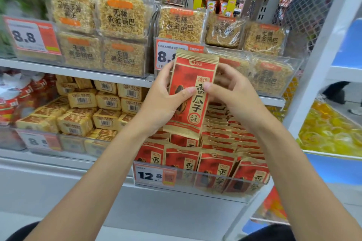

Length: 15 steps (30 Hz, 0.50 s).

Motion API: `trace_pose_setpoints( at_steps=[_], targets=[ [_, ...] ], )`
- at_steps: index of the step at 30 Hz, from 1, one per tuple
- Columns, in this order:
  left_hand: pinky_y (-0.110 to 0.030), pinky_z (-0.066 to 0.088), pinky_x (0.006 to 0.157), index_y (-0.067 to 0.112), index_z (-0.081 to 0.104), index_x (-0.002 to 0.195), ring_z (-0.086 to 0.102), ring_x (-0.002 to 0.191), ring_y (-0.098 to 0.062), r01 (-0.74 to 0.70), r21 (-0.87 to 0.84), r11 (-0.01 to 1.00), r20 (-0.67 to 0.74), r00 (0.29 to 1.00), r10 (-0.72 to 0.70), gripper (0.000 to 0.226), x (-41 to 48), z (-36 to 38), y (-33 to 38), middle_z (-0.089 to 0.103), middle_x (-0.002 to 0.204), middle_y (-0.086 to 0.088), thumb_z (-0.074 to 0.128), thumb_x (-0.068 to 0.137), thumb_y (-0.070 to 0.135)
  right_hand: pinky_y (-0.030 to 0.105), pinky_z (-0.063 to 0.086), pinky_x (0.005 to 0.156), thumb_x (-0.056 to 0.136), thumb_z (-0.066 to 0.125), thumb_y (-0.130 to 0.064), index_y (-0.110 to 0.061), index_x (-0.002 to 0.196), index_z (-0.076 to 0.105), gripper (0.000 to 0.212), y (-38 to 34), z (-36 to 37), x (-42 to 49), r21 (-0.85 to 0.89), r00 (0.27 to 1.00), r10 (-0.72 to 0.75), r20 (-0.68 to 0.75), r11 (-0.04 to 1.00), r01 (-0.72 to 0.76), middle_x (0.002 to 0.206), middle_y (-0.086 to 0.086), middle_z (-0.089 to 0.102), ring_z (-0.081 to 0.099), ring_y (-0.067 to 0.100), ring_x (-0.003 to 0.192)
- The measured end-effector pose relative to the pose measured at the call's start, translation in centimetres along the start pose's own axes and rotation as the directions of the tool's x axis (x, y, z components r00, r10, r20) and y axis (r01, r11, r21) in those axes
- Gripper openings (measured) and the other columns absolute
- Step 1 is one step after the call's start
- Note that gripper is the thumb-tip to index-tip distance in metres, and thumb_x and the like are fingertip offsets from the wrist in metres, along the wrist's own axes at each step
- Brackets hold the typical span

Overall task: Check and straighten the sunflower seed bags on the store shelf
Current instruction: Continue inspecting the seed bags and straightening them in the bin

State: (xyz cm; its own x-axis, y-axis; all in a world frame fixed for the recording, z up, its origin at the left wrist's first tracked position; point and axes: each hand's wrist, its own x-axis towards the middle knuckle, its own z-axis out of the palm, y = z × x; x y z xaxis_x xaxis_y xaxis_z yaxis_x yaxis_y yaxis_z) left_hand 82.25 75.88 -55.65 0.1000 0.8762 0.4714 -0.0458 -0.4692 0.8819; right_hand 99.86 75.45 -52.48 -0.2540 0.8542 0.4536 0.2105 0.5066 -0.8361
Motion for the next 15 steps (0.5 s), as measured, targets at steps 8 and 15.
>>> trace_pose_setpoints(
  at_steps=[8,15],
  targets=[
    [-0.024,0.053,0.093,0.026,0.065,0.117,0.066,0.105,-0.005,-0.009,0.184,0.983,0.046,0.999,0.0,0.026,0.2,-1.7,-0.9,0.071,0.114,0.007,0.061,0.096,0.01,0.034,0.052,0.097,0.095,0.06,-0.008,-0.025,0.118,0.059,0.029,2.2,0.6,-1.1,-0.217,0.98,-0.172,-0.097,0.965,0.147,0.114,-0.011,0.068,0.062,0.004,0.11],
    [-0.033,0.057,0.09,0.031,0.069,0.103,0.07,0.097,-0.009,0.089,0.197,0.976,0.056,0.993,-0.102,0.025,0.1,-2.3,-1.8,0.074,0.105,0.006,0.066,0.092,0.01,0.048,0.048,0.1,0.094,0.061,-0.017,-0.027,0.121,0.059,0.029,4.1,1.1,-1.4,-0.221,0.99,-0.1,-0.101,0.972,0.076,0.118,-0.011,0.067,0.061,0.012,0.115]
  ],
)
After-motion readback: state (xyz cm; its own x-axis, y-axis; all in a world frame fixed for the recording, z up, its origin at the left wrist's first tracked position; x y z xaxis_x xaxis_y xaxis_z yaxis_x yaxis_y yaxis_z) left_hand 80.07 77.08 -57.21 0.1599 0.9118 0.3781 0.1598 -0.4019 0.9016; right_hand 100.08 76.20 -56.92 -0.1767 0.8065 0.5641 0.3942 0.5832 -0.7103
